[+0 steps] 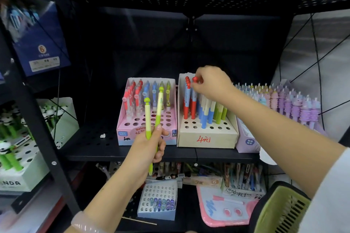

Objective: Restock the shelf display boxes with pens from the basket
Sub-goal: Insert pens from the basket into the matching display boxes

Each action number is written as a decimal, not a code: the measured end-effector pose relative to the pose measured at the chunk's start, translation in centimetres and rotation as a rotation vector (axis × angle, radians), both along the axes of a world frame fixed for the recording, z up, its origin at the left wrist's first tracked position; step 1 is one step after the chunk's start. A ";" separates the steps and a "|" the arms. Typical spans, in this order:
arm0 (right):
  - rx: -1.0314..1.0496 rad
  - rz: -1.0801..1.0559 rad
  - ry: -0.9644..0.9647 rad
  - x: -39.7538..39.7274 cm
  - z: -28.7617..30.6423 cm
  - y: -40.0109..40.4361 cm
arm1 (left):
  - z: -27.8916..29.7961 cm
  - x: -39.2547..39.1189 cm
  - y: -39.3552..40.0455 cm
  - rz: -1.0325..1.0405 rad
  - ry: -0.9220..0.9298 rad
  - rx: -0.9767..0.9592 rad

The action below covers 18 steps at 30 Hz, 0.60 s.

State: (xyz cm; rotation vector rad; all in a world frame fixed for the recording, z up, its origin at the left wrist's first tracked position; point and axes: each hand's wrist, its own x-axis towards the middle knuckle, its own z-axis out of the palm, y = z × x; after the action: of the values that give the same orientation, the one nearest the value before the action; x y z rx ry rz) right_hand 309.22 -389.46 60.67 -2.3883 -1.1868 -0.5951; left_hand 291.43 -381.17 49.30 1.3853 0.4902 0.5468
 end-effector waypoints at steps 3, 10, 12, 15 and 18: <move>-0.216 -0.098 -0.056 -0.2 0.1 0.3 | 0.1 0.0 -0.2 -0.009 -0.009 0.028; 0.094 0.029 -0.088 -2.5 -0.6 -1.1 | 0.6 0.7 -1.3 -0.049 -0.078 0.072; 0.074 0.159 0.090 -4.0 -0.9 -2.0 | 0.7 1.2 -2.0 -0.059 -0.094 0.078; -0.014 0.208 0.212 -4.8 -0.7 -3.0 | 1.2 2.0 -3.3 -0.107 -0.110 0.083; 0.005 0.236 0.354 -4.6 -0.2 -3.9 | 1.8 2.9 -4.6 -0.145 -0.123 0.070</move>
State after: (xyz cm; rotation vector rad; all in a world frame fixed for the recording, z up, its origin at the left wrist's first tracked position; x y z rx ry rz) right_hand 304.65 -393.35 60.48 -2.1857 -1.2734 -0.0932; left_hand 294.33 -385.75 51.10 1.4314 0.2708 0.5312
